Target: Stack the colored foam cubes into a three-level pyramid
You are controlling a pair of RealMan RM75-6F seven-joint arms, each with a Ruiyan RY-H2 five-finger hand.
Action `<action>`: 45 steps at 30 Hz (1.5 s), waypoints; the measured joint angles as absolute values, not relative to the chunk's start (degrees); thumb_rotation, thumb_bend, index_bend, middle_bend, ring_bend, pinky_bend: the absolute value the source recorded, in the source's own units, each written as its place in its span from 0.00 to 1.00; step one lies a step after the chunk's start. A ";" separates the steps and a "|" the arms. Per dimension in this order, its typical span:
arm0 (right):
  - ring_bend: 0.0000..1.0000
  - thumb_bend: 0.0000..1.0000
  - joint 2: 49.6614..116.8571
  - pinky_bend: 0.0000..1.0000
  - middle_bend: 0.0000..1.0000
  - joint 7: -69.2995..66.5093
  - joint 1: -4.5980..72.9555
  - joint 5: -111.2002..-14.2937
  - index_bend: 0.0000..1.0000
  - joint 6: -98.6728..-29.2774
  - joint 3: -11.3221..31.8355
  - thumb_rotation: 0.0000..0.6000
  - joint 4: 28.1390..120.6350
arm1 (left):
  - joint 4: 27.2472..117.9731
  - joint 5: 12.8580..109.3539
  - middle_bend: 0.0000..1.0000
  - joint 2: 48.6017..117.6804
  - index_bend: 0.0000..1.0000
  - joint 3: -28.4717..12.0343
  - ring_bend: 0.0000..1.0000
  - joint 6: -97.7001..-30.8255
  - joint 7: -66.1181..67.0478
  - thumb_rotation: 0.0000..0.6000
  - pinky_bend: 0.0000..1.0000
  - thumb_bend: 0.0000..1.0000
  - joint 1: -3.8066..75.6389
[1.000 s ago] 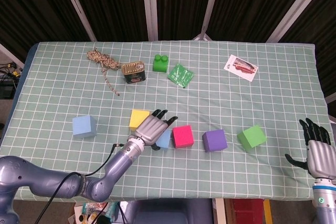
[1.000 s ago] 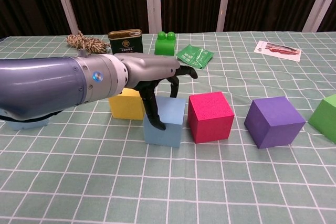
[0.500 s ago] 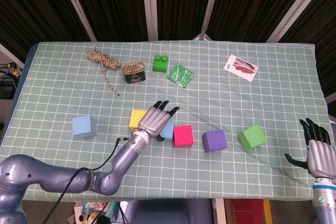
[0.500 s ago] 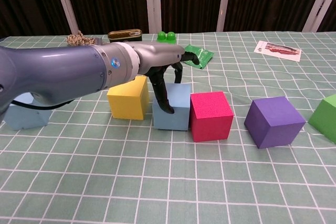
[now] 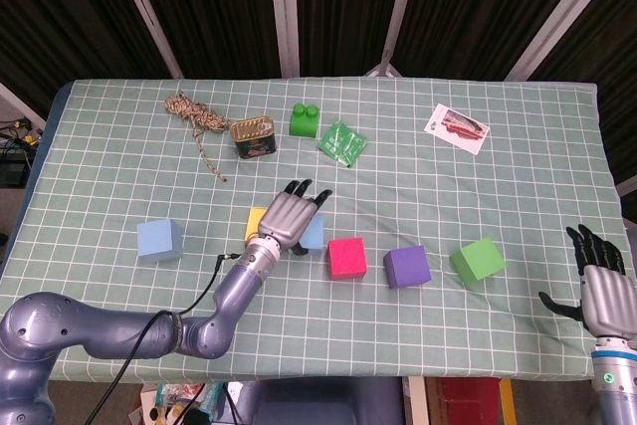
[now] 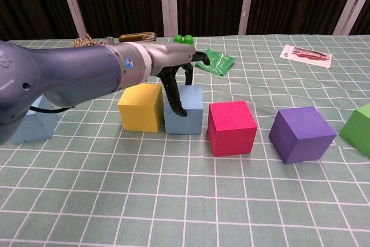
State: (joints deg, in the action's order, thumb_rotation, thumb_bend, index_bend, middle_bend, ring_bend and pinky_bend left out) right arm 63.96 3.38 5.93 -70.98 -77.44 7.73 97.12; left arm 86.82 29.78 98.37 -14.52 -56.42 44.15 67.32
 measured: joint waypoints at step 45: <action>0.00 0.18 63.97 0.00 0.00 3.64 5.96 -71.23 0.00 -77.66 7.50 1.00 97.26 | 86.75 29.08 0.11 96.80 0.02 -13.63 0.03 -55.96 42.47 1.00 0.08 0.18 67.09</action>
